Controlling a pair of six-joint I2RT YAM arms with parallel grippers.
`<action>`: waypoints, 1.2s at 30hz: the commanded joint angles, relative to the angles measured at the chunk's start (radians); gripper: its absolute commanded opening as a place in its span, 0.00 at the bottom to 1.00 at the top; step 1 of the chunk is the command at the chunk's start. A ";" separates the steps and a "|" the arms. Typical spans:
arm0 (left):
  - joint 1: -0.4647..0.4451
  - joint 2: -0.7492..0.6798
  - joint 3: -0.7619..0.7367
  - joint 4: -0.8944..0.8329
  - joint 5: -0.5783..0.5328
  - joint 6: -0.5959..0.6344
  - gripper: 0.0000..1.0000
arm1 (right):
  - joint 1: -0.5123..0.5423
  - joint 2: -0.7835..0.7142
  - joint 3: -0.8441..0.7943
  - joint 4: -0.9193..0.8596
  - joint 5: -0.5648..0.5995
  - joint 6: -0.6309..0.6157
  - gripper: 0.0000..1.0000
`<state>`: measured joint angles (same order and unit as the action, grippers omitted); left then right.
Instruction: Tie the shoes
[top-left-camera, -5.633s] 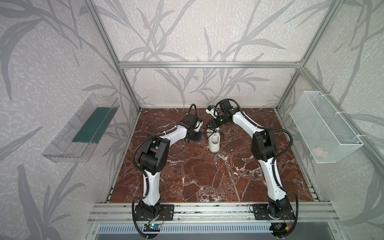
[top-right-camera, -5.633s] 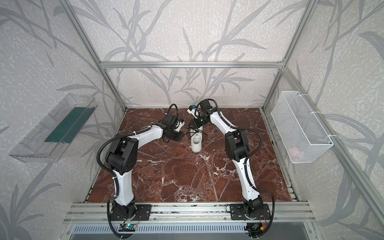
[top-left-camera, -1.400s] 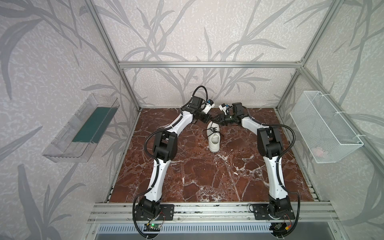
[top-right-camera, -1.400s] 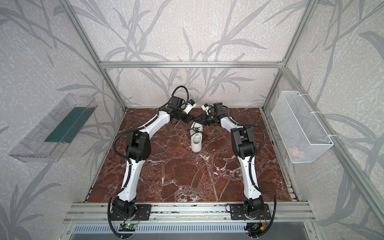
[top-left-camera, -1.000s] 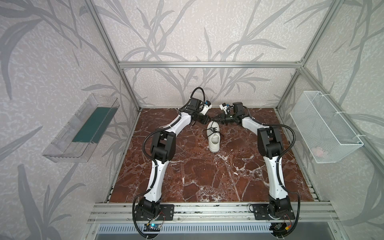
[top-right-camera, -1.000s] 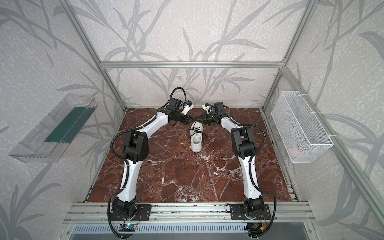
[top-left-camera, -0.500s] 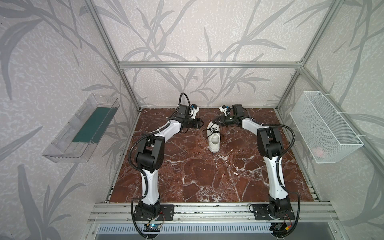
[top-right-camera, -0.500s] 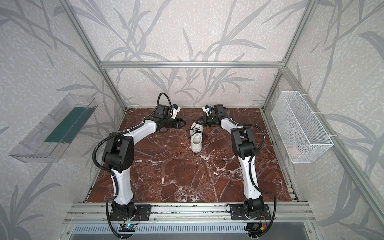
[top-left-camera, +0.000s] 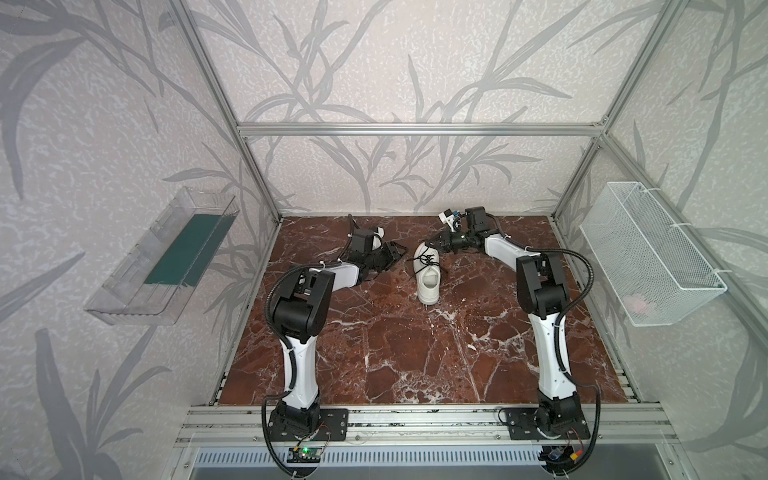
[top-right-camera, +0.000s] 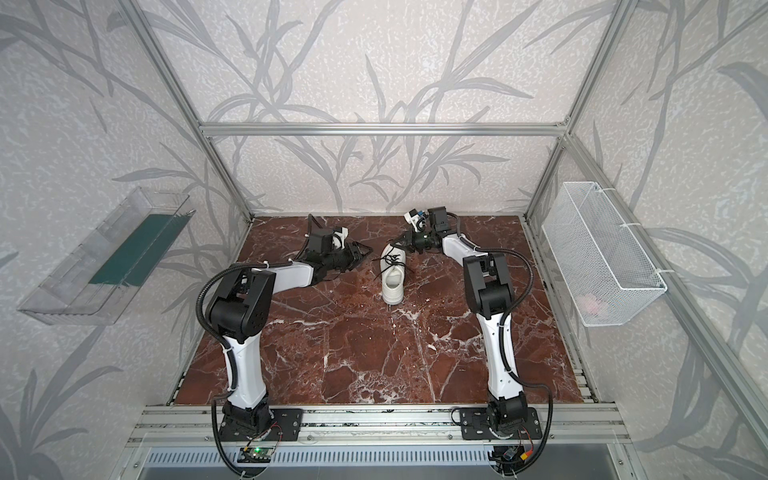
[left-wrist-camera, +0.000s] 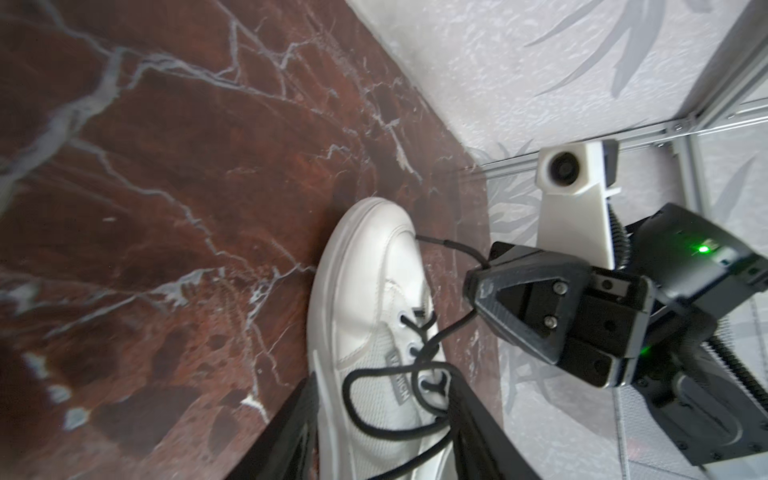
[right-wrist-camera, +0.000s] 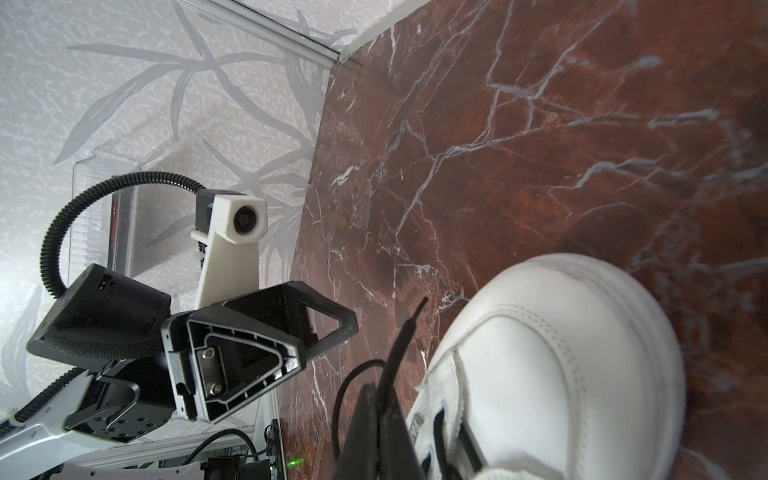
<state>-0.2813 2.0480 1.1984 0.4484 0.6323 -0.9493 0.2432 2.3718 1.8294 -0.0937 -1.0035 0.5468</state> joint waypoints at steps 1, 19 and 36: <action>-0.005 0.033 -0.026 0.201 0.024 -0.177 0.52 | -0.002 -0.061 0.023 -0.031 0.000 -0.034 0.00; -0.050 0.050 -0.063 0.173 0.007 -0.172 0.51 | -0.001 -0.063 0.033 -0.031 0.003 -0.030 0.00; -0.062 0.038 -0.100 0.169 -0.010 -0.156 0.52 | 0.001 -0.059 0.040 -0.058 -0.003 -0.044 0.00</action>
<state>-0.3393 2.0907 1.1015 0.5797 0.6262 -1.0962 0.2432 2.3554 1.8370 -0.1364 -1.0023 0.5217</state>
